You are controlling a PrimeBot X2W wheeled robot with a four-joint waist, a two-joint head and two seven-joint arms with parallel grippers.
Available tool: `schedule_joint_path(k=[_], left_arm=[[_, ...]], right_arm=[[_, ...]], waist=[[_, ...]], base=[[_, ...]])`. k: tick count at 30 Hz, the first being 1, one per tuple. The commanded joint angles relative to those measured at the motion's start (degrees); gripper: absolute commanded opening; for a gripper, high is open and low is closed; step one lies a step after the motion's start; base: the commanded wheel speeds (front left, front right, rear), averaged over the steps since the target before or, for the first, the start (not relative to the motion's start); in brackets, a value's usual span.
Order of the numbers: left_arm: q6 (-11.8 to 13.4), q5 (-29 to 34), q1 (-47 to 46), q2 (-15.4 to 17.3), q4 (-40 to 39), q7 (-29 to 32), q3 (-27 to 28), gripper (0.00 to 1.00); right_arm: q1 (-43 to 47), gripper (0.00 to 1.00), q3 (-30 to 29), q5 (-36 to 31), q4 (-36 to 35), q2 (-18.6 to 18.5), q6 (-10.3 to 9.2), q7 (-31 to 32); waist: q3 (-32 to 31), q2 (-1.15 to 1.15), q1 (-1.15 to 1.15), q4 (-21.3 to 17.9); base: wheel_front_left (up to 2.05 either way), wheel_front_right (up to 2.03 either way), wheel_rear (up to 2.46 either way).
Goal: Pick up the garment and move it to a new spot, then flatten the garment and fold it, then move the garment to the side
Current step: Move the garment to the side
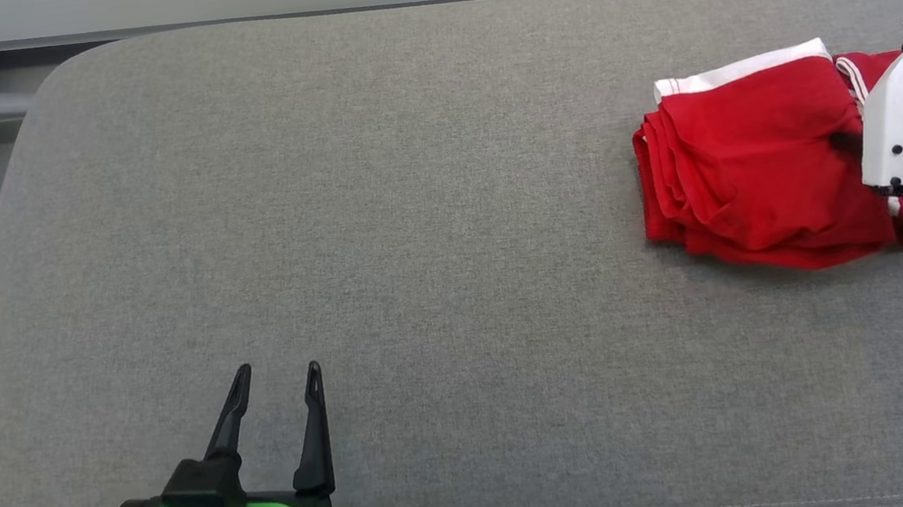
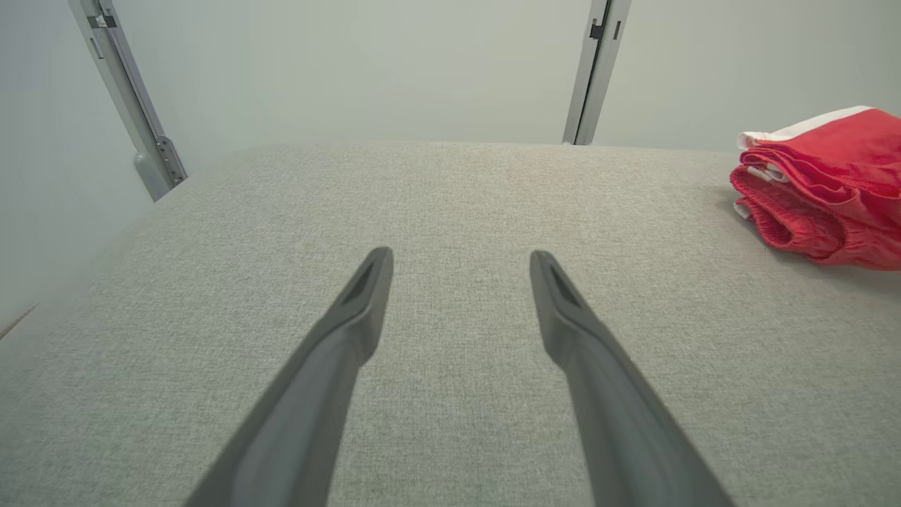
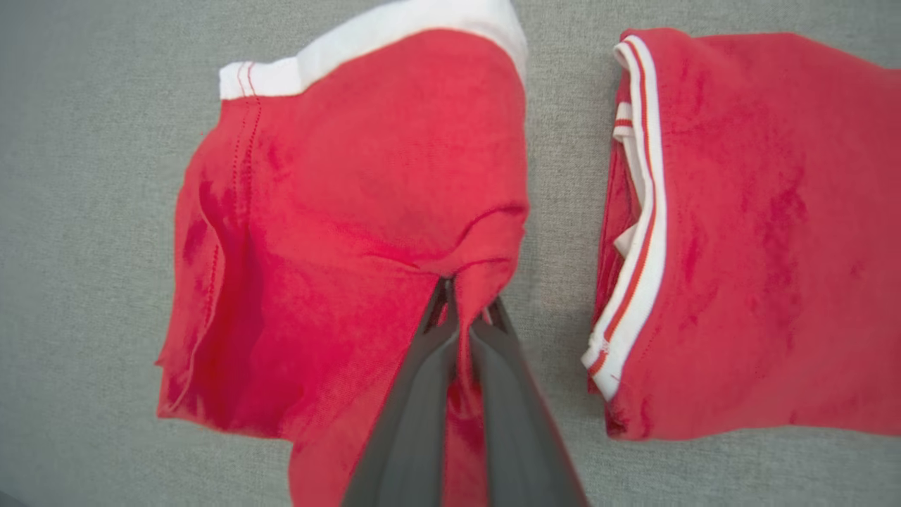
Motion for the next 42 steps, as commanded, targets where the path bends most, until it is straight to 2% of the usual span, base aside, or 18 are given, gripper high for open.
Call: schedule_joint_path(k=[1,22,42], left_arm=[[-0.26,0.44,-1.17,0.05,-0.12,-0.24,0.18,1.0],[-1.16,2.39,-1.74,0.55,-0.35,-0.24,0.29,1.0],[-1.63,2.92,-3.28,1.46,-1.61,-0.24,0.57,1.0]], right_arm=[[-1.09,0.0,0.45,-0.58,0.03,-1.05,-0.01,0.45],[-8.79,0.0,5.06,-2.0,-2.36,-6.41,-0.01,5.51],[-16.65,0.0,10.34,-8.36,2.21,-12.32,-0.02,7.67]], waist=[[0.58,0.0,0.0,-0.7],[2.57,0.0,0.0,-5.08],[7.53,0.0,0.0,-3.03]], base=[[0.0,0.0,0.0],[0.0,0.0,0.0],[0.0,0.0,0.0]])
